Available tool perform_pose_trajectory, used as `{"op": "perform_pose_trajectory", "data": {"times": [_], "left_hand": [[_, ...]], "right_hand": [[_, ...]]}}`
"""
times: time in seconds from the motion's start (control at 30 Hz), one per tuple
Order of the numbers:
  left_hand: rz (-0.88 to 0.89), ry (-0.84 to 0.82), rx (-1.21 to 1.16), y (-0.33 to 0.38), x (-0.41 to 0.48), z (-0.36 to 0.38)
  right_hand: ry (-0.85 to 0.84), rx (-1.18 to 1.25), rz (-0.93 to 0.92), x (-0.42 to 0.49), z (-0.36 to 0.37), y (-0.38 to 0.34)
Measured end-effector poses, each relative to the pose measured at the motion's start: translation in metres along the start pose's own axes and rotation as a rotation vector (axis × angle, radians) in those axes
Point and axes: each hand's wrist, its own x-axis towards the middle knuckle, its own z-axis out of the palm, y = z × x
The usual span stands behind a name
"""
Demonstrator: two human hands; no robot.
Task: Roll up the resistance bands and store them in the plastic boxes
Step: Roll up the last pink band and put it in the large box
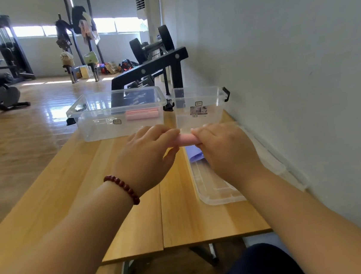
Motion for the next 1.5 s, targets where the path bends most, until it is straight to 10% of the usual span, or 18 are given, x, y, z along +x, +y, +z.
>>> {"op": "perform_pose_trajectory", "data": {"times": [0.73, 1.5], "left_hand": [[-0.130, -0.067, 0.176, -0.194, 0.035, 0.073], [-0.341, -0.614, 0.053, -0.286, 0.112, 0.030]], "right_hand": [[-0.034, -0.025, -0.105, 0.138, 0.181, -0.022], [-0.286, 0.034, 0.011, 0.247, 0.177, -0.010]]}}
